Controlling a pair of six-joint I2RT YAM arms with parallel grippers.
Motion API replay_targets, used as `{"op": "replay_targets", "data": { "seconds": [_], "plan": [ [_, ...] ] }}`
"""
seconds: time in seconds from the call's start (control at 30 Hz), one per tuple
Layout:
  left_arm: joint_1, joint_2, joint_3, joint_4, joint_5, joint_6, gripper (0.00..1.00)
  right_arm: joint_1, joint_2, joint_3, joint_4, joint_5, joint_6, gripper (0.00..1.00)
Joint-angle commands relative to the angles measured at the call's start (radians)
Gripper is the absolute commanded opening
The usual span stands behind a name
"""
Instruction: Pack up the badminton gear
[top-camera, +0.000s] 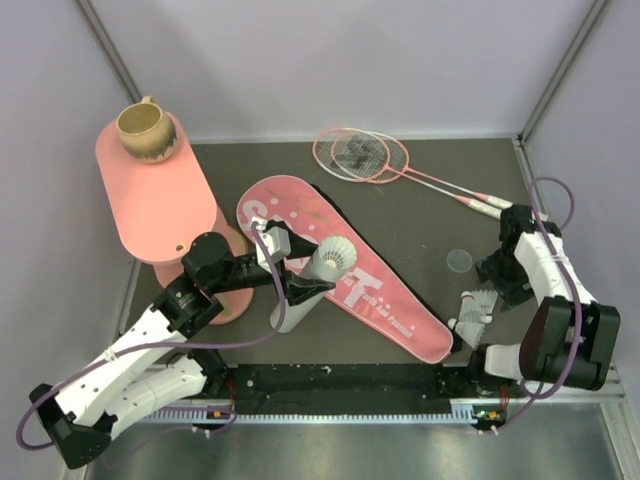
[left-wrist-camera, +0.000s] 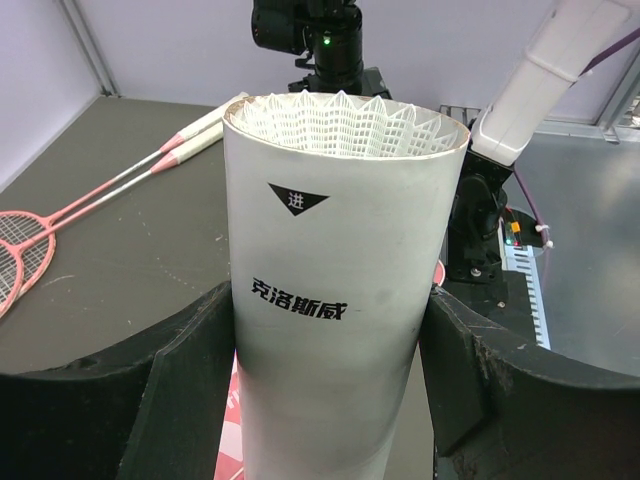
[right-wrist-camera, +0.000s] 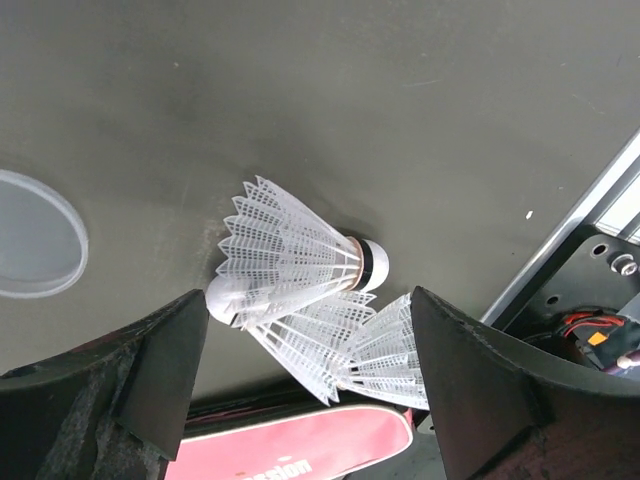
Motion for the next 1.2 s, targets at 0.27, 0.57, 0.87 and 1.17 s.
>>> {"op": "replay_targets", "data": {
  "seconds": [0.27, 0.57, 0.87, 1.17],
  "plan": [
    [-0.002, -0.025, -0.002, 0.099, 0.023, -0.007, 0.05, -0.009, 0.139, -0.034, 0.062, 0.029, 0.08, 0.54],
    [-0.002, -0.011, -0.005, 0.102, 0.018, -0.007, 0.05, -0.009, 0.038, -0.035, 0.069, 0.052, 0.058, 0.02],
    [0.0, 0.02, -0.007, 0.099, 0.001, -0.007, 0.04, 0.0, -0.207, 0.13, 0.125, 0.033, -0.223, 0.0],
    [-0.002, 0.067, 0.013, 0.085, -0.037, 0.026, 0.04, 0.107, -0.41, 0.28, 0.513, -0.926, -0.513, 0.0]
  ]
}}
